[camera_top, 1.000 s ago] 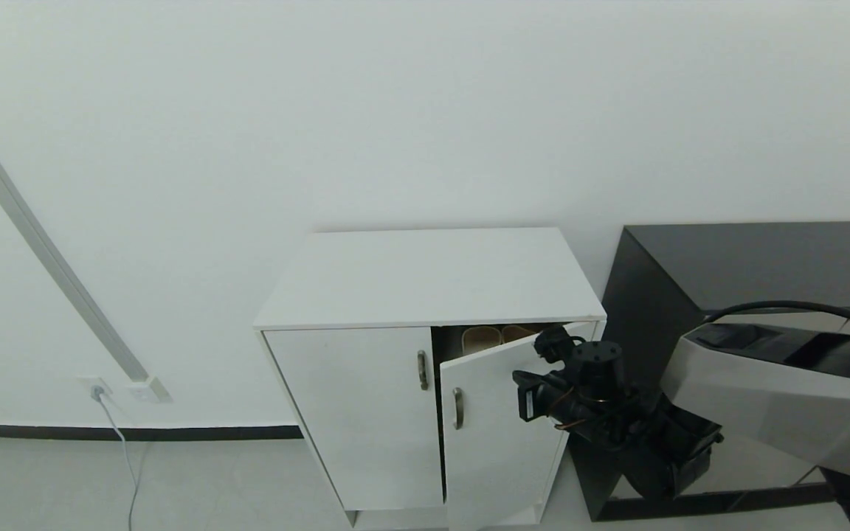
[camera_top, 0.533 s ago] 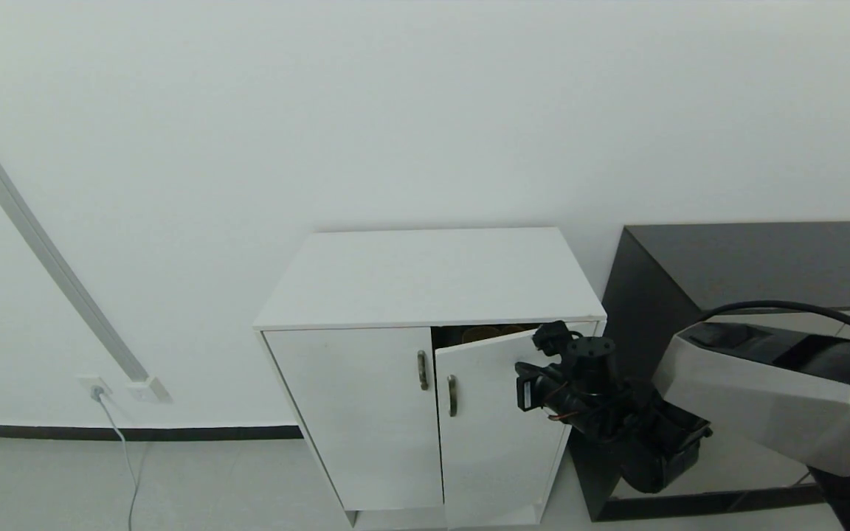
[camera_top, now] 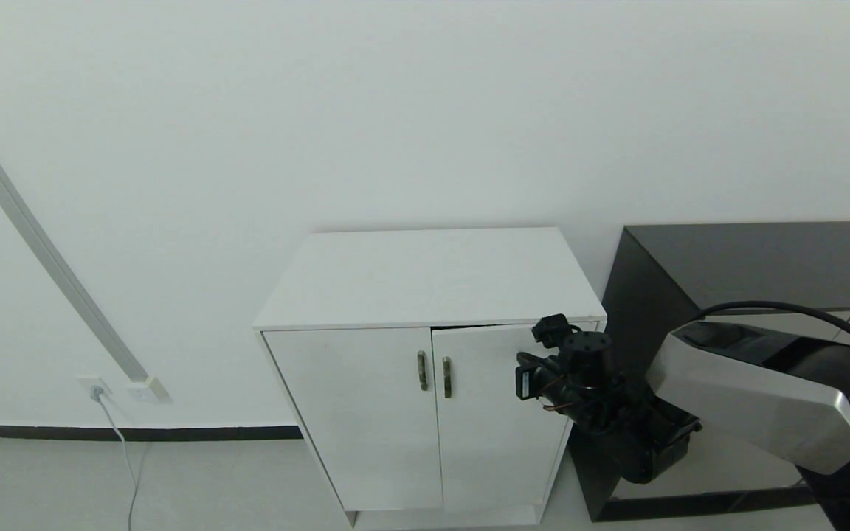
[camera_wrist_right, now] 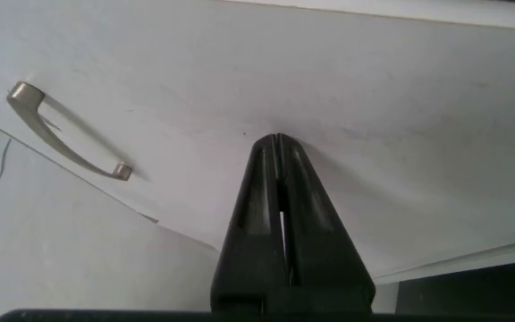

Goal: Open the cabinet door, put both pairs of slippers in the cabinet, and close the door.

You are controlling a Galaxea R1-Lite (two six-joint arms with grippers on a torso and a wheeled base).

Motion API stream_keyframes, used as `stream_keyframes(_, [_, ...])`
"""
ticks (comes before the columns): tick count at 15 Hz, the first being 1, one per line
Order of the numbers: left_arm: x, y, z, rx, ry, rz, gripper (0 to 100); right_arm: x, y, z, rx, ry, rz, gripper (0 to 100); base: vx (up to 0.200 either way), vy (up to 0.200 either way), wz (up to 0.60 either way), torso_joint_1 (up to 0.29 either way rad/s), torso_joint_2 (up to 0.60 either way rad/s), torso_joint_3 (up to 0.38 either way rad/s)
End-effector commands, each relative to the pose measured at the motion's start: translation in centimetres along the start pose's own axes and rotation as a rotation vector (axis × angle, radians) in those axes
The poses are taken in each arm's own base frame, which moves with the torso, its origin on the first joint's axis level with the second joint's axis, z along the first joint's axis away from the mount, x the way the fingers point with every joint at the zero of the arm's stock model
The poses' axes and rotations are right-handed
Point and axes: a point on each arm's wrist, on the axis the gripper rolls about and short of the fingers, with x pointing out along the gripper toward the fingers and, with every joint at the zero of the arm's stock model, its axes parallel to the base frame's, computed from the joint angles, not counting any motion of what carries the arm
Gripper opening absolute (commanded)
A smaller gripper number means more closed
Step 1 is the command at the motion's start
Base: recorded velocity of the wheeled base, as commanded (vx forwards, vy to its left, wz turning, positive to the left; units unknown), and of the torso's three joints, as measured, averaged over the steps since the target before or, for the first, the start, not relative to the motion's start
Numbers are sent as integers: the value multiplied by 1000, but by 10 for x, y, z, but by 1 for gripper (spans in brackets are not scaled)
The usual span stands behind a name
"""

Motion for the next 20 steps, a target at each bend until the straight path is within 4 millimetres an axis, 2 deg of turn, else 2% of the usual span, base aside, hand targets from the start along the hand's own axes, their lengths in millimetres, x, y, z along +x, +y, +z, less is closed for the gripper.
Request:
stream_keyframes(1, [0, 0, 0, 0, 0, 0, 0, 1, 1, 1, 0, -7, -12, 0, 0, 0, 0, 0, 0, 0])
stream_keyframes(20, [0, 0, 0, 0, 0, 0, 0, 9, 0, 2, 2, -23, -20, 0, 0, 0, 0, 0, 0, 0])
